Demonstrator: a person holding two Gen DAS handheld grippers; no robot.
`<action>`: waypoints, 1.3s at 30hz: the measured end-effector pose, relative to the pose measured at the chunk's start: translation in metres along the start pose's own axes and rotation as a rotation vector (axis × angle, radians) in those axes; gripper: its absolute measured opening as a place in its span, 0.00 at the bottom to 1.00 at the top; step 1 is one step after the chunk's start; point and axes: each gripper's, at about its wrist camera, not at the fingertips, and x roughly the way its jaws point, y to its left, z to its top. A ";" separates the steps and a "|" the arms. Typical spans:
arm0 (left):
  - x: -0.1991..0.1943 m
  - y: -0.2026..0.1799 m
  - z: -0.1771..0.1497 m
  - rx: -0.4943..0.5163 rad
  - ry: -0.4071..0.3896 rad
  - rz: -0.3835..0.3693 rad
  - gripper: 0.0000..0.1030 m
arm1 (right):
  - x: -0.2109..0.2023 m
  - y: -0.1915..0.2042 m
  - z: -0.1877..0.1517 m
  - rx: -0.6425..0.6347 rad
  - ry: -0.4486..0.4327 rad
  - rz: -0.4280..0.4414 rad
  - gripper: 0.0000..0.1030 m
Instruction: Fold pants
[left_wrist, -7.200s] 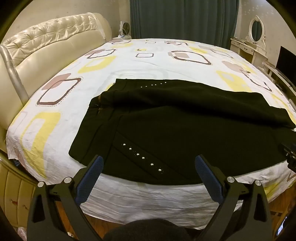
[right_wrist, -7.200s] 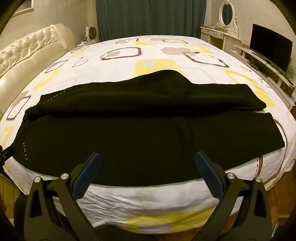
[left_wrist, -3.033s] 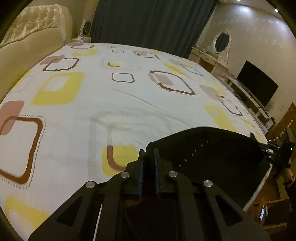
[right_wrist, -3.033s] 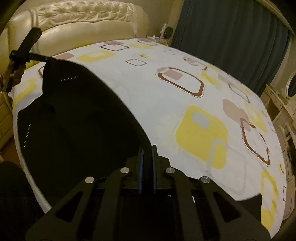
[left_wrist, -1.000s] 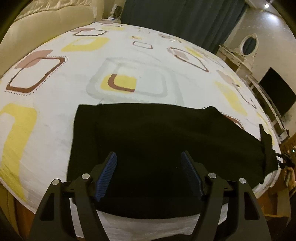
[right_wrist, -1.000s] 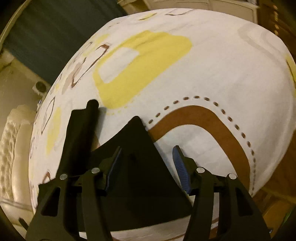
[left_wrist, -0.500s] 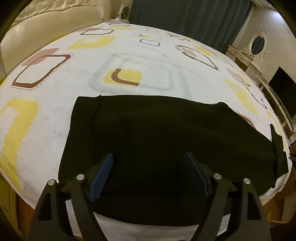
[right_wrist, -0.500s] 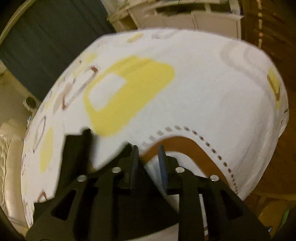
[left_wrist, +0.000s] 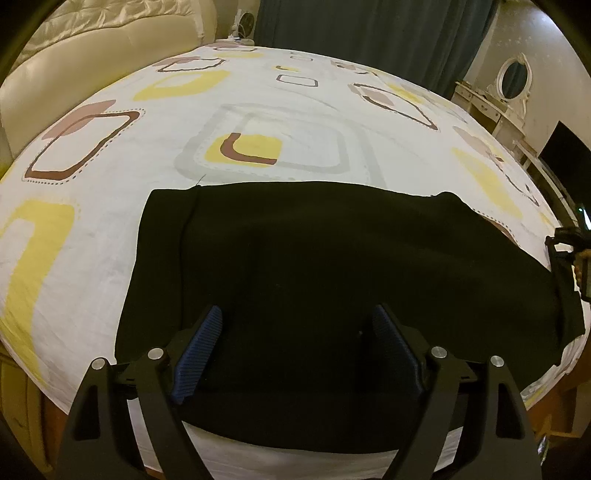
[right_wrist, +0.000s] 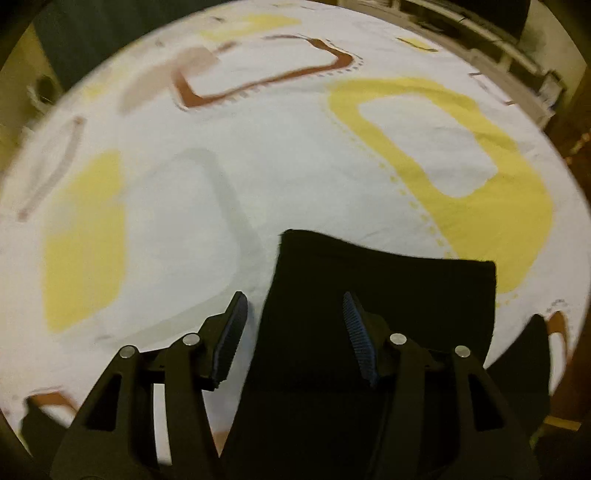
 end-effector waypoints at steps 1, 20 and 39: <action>0.000 0.000 0.000 -0.001 0.000 0.000 0.80 | 0.001 0.001 0.001 0.007 0.001 -0.006 0.52; 0.001 0.000 -0.003 -0.036 0.012 -0.004 0.82 | -0.133 -0.203 -0.062 0.342 -0.446 0.712 0.06; 0.004 -0.004 -0.006 -0.030 0.024 0.007 0.84 | -0.022 -0.290 -0.172 0.628 -0.240 0.654 0.07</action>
